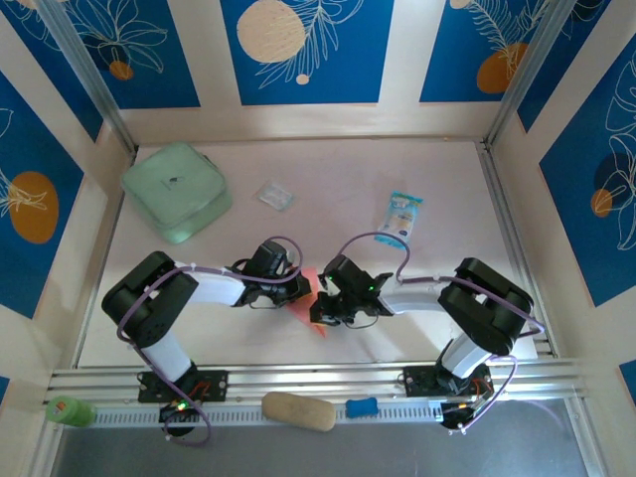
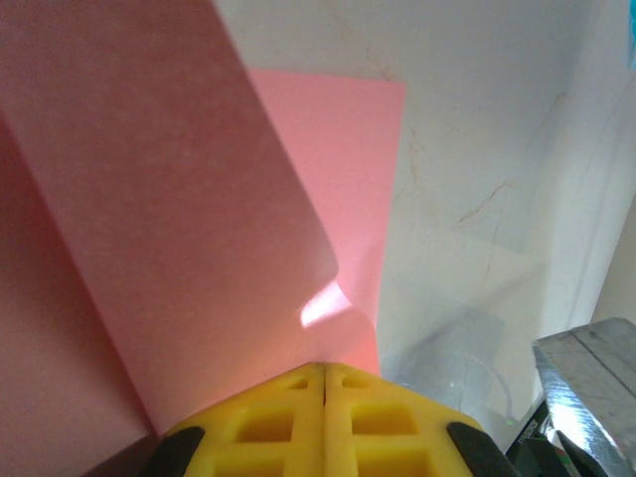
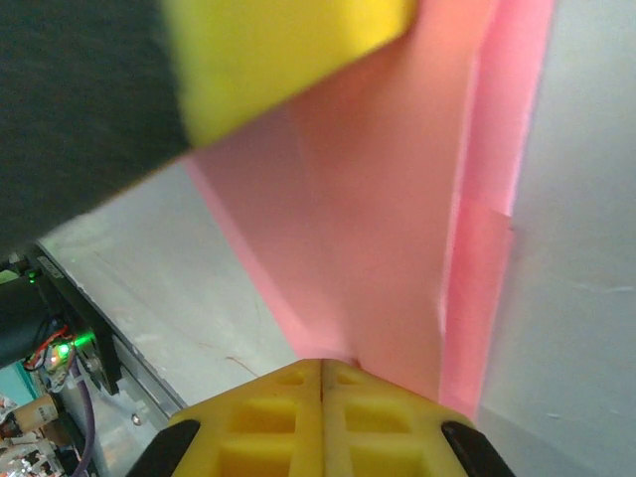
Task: Fold a paper plane with a square sheet of paper (pick it up from the middle)
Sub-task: Perform the fourth fold on the wing at the bottom-center of the table.
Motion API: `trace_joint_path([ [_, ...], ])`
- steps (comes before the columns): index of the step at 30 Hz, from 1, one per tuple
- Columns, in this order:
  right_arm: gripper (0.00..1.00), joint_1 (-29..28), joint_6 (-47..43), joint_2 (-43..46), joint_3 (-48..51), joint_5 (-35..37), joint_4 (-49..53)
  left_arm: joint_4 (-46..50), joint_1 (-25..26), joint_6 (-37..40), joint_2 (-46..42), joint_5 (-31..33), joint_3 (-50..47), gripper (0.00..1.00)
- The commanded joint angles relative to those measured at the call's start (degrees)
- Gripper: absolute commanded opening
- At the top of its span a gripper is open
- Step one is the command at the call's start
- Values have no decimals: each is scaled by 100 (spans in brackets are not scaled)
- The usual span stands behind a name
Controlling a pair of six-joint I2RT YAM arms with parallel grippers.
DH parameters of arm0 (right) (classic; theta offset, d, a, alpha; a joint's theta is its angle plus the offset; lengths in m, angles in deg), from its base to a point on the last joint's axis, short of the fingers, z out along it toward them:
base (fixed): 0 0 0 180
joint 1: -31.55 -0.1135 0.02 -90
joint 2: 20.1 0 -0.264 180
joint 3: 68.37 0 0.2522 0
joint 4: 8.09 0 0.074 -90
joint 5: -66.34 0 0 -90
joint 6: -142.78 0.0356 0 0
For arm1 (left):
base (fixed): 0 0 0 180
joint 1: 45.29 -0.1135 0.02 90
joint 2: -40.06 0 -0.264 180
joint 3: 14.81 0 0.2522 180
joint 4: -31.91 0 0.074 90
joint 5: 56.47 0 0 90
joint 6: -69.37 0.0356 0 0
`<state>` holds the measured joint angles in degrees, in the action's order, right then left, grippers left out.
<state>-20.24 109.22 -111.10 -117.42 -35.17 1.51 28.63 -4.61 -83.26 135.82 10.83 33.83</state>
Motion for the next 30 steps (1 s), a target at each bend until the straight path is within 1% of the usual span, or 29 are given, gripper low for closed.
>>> trace_joint_path([
  [1, 5, -63, 67, -49, 210, 25, -64, 359, 33, 60, 127, 151, -114, 2],
  [13, 5, -321, 453, 84, 844, 119, -494, 407, 27, 58, 102, 204, -155, 2],
  [25, 5, -442, 625, 747, 1516, 223, -571, 421, 27, 47, 162, 241, -169, 2],
  [30, 5, -681, 798, 932, 1767, 373, -533, 386, 27, 20, 175, 258, -198, 2],
])
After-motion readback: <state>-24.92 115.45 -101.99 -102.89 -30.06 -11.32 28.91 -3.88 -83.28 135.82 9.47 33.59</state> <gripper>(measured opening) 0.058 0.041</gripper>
